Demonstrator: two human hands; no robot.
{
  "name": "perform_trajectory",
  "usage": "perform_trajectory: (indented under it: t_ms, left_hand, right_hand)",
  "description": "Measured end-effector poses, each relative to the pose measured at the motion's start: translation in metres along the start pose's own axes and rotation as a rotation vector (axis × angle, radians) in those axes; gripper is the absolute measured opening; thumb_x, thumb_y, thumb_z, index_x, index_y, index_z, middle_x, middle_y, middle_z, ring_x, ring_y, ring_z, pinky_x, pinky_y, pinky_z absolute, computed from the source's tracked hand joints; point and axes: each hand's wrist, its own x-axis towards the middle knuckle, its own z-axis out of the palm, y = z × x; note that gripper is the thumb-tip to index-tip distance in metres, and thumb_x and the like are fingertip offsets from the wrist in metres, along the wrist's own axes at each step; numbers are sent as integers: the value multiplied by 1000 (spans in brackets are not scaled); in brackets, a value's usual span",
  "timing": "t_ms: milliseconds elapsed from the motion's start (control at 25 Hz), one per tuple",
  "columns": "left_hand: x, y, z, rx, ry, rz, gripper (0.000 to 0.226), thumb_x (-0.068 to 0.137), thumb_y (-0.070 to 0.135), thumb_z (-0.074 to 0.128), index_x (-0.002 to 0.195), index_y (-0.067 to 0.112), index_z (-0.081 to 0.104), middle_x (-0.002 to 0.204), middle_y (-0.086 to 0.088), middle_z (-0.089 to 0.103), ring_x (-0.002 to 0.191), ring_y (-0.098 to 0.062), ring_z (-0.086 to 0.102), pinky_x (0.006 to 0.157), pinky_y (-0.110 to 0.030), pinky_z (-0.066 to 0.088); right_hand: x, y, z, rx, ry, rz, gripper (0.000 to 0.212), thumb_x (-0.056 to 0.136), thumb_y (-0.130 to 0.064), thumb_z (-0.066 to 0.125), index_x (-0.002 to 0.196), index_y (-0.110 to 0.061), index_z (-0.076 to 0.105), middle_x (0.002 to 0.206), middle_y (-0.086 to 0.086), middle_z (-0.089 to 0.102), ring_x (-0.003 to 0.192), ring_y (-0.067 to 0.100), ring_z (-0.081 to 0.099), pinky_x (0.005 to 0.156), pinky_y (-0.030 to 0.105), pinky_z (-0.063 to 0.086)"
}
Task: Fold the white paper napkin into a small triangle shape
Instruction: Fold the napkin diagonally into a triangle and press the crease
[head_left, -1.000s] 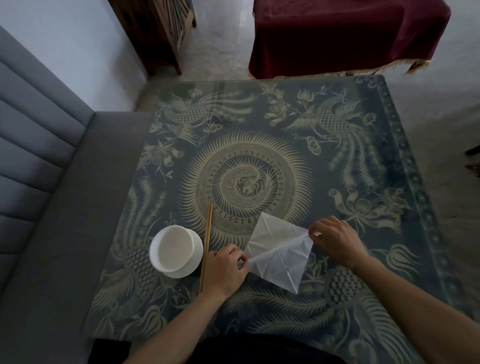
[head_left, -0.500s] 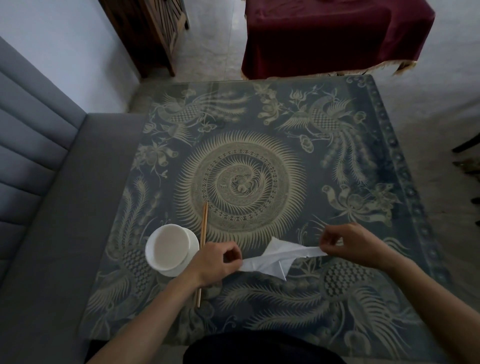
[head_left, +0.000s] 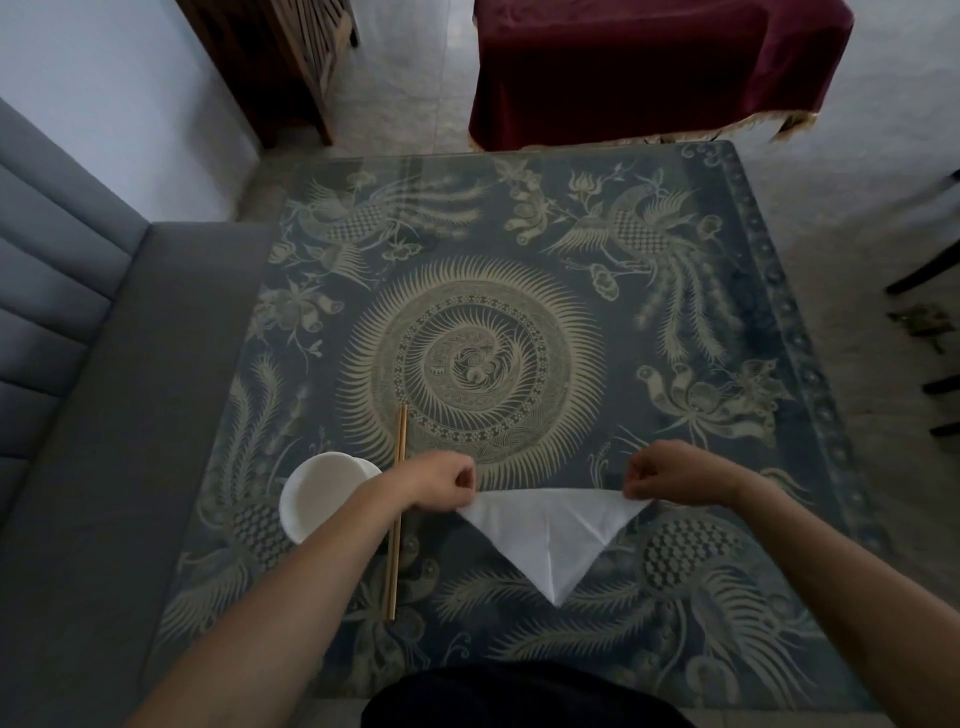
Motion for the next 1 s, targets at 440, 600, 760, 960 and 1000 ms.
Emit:
perform_trajectory:
  t_ms: [440,600,760,960,1000]
  left_hand:
    - [47,-4,8,326,339,-48,10,96,26,48,94,24,57,99,3,63,97,-21,57,96,-49,38]
    - [50,-8,20,312,420,-18,11,96,30,50,98,23,57,102,3,61,100,-21,56,94,-45,39]
    - [36,-5,35,269,745,81,14,88,23,67,101,19,65,100,1,60,96,-22,56,86,-38,44]
    - [8,11,87,321,608,506,21,76,28,82,93,24,71,96,4,65,91,-19,60,85,-37,47]
    - [6,13,95,340,581,512,21,77,29,81,95,25,71,97,4,65,92,-19,59,86,-37,47]
  right_hand:
    - [33,7,35,-289,478,145,20,96,-26,46,91,-17,63,97,2,68,92,26,60,68,35,40]
    - [29,10,45,-342,553,147,17,99,-27,50,97,-17,63,99,1,65,95,25,57,77,38,44]
    - [22,0,52,-278,882,58,13,87,-12,71,99,-10,67,97,9,66,86,33,56,69,42,44]
    - [-4,-20,127,-342,766,-477,20,92,-29,61,110,-21,66,110,0,66,96,21,59,77,38,45]
    - [-11,-20,143,-350,727,-533,20,95,-30,59,112,-23,66,110,-2,65,96,20,59,77,37,46]
